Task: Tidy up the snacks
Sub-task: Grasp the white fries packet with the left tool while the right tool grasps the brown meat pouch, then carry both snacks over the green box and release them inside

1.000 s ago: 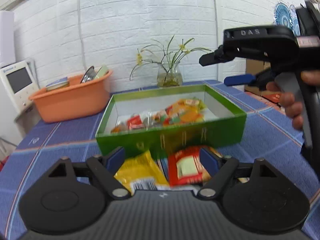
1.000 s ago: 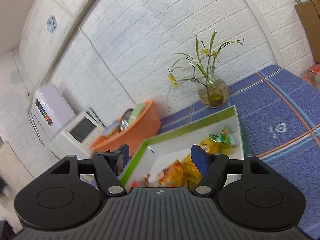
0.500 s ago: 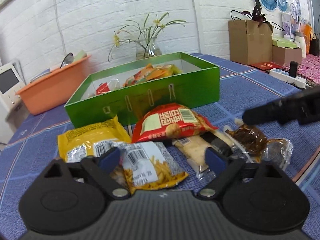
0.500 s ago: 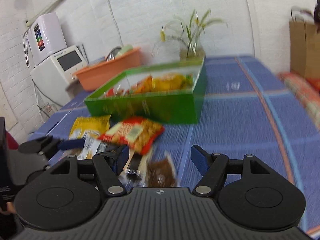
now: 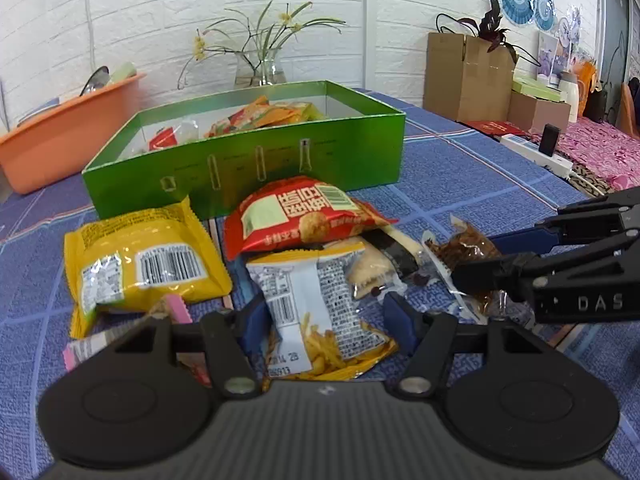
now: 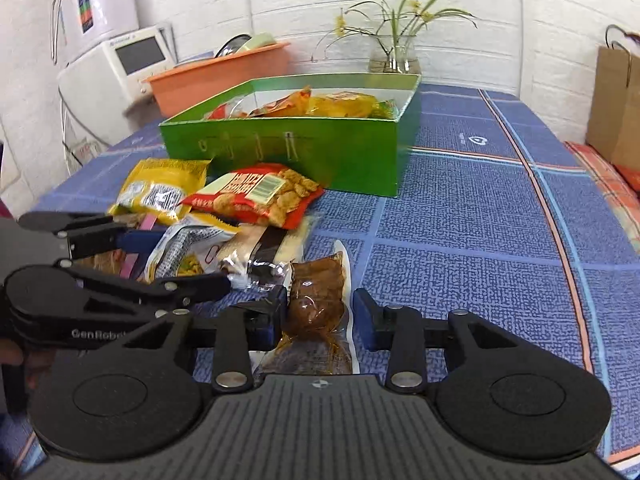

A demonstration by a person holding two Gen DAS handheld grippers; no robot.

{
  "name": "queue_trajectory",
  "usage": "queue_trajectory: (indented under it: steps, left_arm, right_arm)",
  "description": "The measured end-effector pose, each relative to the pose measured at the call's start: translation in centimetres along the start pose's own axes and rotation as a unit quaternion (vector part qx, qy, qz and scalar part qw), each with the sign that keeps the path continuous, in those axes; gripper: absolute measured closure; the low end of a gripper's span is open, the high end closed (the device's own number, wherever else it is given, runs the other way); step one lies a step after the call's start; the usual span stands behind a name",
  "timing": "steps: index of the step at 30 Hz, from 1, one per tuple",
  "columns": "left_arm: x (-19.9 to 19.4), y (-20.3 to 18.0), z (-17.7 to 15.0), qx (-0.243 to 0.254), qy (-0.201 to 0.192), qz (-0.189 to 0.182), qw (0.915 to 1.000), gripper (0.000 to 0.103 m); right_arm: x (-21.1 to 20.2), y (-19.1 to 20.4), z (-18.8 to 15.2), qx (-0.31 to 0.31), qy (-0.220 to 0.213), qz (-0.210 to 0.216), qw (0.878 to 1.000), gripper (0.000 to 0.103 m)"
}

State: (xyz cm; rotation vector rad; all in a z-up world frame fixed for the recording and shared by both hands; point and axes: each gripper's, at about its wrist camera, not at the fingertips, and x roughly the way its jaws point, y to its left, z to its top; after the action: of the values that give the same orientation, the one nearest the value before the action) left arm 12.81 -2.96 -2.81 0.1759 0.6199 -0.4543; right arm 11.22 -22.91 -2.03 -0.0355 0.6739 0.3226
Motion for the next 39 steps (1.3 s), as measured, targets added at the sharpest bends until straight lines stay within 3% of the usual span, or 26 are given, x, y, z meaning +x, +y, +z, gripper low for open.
queue_trajectory:
  steps: [4, 6, 10, 18, 24, 29, 36, 39]
  left_arm:
    - [-0.7, 0.1, -0.3, -0.002, 0.004, -0.013, 0.9999, 0.050]
    - [-1.2, 0.2, -0.5, -0.005, 0.006, -0.022, 0.9997, 0.064]
    - [-2.6, 0.7, -1.2, -0.016, 0.012, -0.046, 0.9987, 0.065]
    - [-6.2, 1.9, -2.8, -0.047, 0.010, -0.079, 0.9957, 0.066]
    - [-10.1, 3.8, -3.9, -0.058, -0.012, -0.020, 0.9981, 0.066]
    - [-10.4, 6.1, -3.0, -0.076, -0.038, 0.035, 0.9958, 0.066]
    - [-9.9, 8.1, 1.7, -0.080, -0.119, 0.100, 0.9847, 0.066]
    - [-9.7, 8.7, 3.6, -0.085, -0.145, 0.101, 0.9806, 0.066]
  right_arm:
    - [-0.7, 0.3, -0.4, -0.004, -0.001, 0.000, 1.000, 0.040]
    - [-1.2, -0.2, -0.7, 0.020, 0.000, 0.012, 1.000, 0.040]
    - [-2.3, -0.6, -1.4, 0.060, 0.000, 0.025, 0.998, 0.041]
    - [-4.2, 0.3, -2.0, 0.075, -0.014, 0.045, 0.996, 0.041]
    - [-4.1, 2.2, -1.9, 0.069, -0.015, 0.083, 0.994, 0.041]
    - [-3.1, 3.9, -0.9, 0.089, -0.030, 0.124, 0.988, 0.041]
    - [-3.1, 4.5, 2.8, 0.129, -0.135, 0.111, 0.976, 0.041]
    - [-3.4, 4.1, 4.4, 0.143, -0.173, 0.086, 0.971, 0.041]
